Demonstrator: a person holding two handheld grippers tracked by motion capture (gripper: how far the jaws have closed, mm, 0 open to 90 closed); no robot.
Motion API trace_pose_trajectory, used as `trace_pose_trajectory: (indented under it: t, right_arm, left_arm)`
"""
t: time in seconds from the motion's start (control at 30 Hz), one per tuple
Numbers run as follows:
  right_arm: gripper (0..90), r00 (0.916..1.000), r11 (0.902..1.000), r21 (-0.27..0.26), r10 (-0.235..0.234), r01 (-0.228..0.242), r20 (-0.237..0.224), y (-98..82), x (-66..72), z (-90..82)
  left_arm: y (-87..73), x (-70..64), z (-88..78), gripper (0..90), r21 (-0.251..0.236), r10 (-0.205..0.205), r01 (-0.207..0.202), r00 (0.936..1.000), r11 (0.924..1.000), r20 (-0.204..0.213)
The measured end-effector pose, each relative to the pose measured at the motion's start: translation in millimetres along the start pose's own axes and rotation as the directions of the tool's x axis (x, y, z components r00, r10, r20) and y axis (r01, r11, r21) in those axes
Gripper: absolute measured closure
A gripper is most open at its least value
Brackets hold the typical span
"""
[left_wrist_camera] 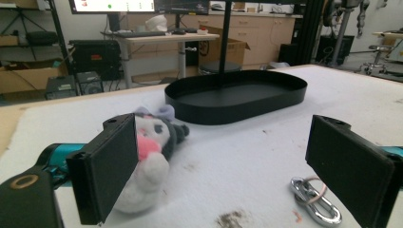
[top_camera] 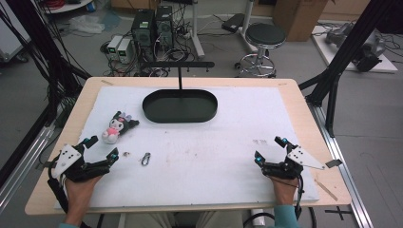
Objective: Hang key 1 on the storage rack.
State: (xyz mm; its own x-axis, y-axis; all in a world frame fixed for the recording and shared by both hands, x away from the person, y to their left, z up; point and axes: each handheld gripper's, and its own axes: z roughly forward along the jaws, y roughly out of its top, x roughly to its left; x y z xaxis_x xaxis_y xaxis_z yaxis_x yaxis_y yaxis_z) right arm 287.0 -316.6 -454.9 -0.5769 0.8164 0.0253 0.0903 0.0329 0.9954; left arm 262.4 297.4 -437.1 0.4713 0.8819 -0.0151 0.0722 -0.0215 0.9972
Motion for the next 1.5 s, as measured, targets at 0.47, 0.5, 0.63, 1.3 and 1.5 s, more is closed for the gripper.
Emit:
trace_pose_trajectory:
  t: [0.47, 0.5, 0.63, 1.3, 1.5]
  right_arm:
    - [0.7, 1.0, 1.0, -0.001, -0.001, 0.001, 0.003, 0.0, 0.0, -0.1]
    - [0.7, 1.0, 1.0, -0.001, -0.002, 0.002, 0.004, -0.1, 0.0, -0.1]
    - [0.7, 1.0, 1.0, -0.001, 0.0, 0.0, 0.004, -0.1, 0.1, -0.2]
    - [0.7, 1.0, 1.0, -0.001, 0.001, -0.001, 0.005, 0.0, 0.2, -0.2]
    - [0.7, 1.0, 1.0, -0.001, 0.001, -0.001, 0.005, 0.0, 0.3, 0.0]
  left_arm:
    - [54.0, 16.1, 14.1, 11.0, 0.125, 0.084, -0.082, 0.9964, 0.9888, -0.012]
    - [58.1, 17.2, 16.5, 11.0, 0.139, 0.088, -0.086, 0.9961, 0.9866, -0.011]
    - [68.5, 21.4, 23.0, 11.0, 0.18, 0.085, -0.081, 0.9962, 0.9803, -0.015]
    - [83.0, 39.2, 60.1, 11.0, 0.41, 0.119, -0.093, 0.992, 0.9076, -0.04]
    - [75.0, 43.1, 71.8, 11.0, 0.487, 0.113, -0.081, 0.9929, 0.8694, -0.036]
